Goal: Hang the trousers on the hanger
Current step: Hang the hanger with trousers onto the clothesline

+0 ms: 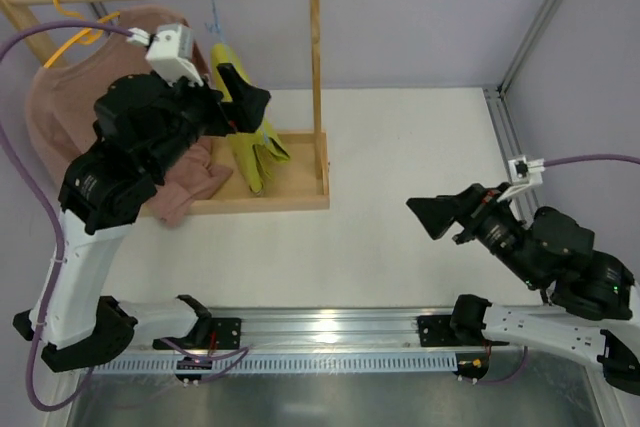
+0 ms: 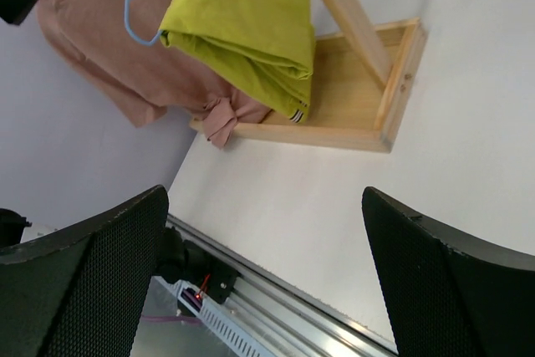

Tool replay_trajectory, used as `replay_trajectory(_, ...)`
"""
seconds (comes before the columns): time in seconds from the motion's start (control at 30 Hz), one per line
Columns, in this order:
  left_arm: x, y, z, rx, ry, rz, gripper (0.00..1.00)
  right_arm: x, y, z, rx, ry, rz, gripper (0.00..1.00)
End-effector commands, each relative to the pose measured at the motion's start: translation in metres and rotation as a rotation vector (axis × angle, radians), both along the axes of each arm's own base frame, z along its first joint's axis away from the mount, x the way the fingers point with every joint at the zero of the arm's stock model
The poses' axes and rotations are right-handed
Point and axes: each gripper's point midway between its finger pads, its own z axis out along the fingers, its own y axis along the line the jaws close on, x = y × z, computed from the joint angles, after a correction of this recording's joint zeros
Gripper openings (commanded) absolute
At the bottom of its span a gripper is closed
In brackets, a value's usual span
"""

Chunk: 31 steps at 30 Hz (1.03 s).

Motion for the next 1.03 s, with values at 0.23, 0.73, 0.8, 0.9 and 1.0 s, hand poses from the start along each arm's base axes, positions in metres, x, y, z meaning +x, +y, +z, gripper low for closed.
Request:
replay_trajectory(0.23, -0.088, -0.103, -0.010, 0.051, 0.014, -0.310, 1.00, 0.000, -0.081, -0.041, -0.073, 0.088, -0.256, 1.00)
replay_trajectory(0.73, -0.116, -0.101, -0.123, -0.143, 0.093, -0.292, 1.00, -0.021, -0.128, -0.049, 0.023, 0.039, -0.268, 0.99)
replay_trajectory(0.8, -0.113, -0.091, -0.125, -0.122, 0.091, -0.257, 1.00, -0.021, -0.131, -0.051, 0.044, 0.025, -0.272, 1.00)
replay_trajectory(0.9, -0.113, -0.084, -0.132, -0.087, 0.107, -0.247, 1.00, -0.020, -0.135, -0.049, 0.049, 0.018, -0.285, 1.00)
replay_trajectory(1.0, -0.115, -0.082, -0.137, -0.098, 0.110, -0.248, 1.00, -0.019, -0.137, -0.046, 0.035, 0.014, -0.295, 1.00)
